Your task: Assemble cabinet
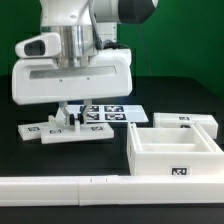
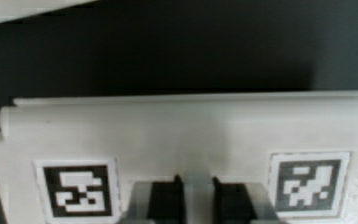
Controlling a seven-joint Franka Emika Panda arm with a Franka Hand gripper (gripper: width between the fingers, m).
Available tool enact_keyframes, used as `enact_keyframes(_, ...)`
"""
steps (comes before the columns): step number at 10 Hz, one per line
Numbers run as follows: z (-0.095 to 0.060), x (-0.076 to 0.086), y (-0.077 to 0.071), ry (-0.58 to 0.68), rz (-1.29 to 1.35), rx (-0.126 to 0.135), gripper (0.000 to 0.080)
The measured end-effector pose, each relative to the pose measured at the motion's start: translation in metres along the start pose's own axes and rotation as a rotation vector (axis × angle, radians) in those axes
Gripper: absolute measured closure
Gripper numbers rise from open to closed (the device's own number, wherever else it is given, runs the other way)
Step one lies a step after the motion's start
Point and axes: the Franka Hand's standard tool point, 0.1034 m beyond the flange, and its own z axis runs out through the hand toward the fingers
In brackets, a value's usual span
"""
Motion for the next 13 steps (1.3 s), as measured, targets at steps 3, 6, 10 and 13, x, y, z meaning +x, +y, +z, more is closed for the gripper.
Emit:
enact_keyframes(3, -0.023, -0.014, -0.023, 0.001, 0.441, 0.022, 0.0738)
enact_keyframes(6, -0.029, -0.008, -0.054, 0.027, 0.657, 0.033, 0.0737)
enact_keyframes(10, -0.036, -0.021, -0.072, -0.072, 1.035, 0.057, 0.0737)
enact_keyframes(13, -0.034, -0.04, -0.118, -0.172, 1.469, 0.001, 0.0737)
